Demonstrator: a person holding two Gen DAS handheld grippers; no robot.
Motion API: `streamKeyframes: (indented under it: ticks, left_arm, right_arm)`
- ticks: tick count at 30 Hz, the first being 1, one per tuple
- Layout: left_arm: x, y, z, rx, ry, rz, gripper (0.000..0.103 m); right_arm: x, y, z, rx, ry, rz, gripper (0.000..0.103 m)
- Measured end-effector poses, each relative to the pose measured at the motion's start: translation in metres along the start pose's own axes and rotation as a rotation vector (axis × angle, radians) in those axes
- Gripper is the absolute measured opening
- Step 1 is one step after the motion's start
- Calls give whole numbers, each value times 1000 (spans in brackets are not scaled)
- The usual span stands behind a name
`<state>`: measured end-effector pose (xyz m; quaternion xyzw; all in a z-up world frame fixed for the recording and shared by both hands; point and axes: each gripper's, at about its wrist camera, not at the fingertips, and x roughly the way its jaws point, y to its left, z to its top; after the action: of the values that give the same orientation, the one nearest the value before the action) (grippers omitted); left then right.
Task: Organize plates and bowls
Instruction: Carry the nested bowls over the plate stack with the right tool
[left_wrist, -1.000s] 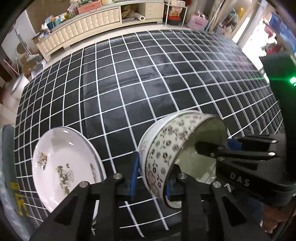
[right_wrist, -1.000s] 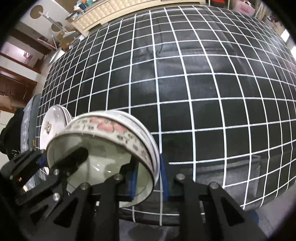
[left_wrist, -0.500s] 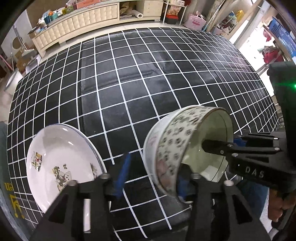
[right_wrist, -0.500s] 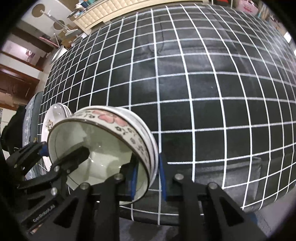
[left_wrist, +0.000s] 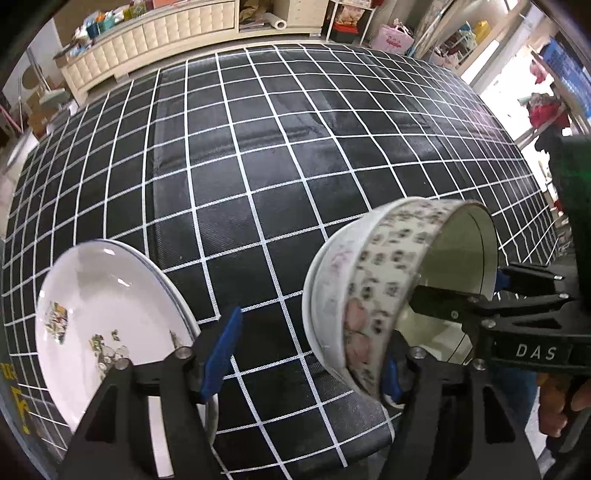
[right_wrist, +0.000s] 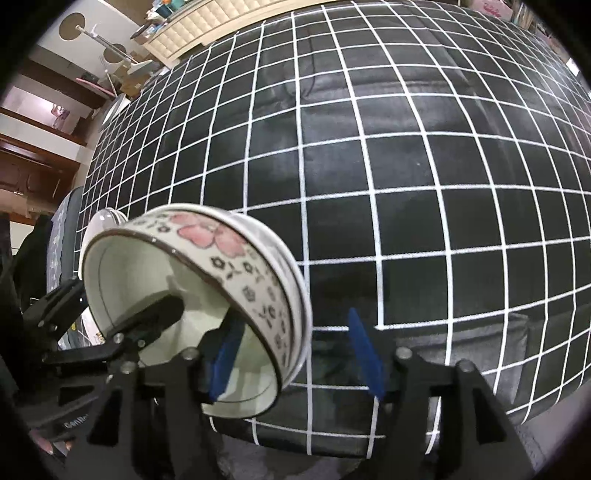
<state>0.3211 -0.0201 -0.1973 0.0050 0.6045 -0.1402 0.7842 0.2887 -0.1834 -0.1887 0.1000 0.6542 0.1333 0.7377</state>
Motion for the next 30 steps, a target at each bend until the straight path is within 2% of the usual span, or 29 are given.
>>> streamKeyframes:
  ticks: [3, 9, 10, 12, 13, 14, 15, 26, 30]
  left_arm:
    - [5, 3, 3, -9, 7, -30, 71]
    - [15, 7, 5, -47, 34, -131, 70]
    - [17, 7, 4, -47, 37, -143, 68]
    - [23, 5, 2, -53, 61, -192, 60]
    - [23, 2, 0, -50, 63, -202, 57]
    - [23, -2, -1, -39, 60, -204, 54]
    - [23, -5, -2, -24, 57, -200, 52]
    - [17, -10, -11, -31, 30, -171, 50]
    - [11, -14, -9, 1, 9, -141, 49]
  right_arm:
    - [2, -8, 1, 29, 4, 22, 75]
    - [3, -19, -2, 57, 15, 84, 73]
    - [3, -20, -2, 55, 18, 91, 70]
    - [2, -21, -4, 50, 28, 134, 52]
    - [0, -19, -7, 46, 33, 147, 46]
    - [-1, -17, -8, 40, 35, 152, 39]
    - [-2, -14, -8, 28, 34, 137, 38]
    - [0, 3, -13, 17, 2, 117, 37]
    - [1, 4, -15, 42, 1, 130, 36]
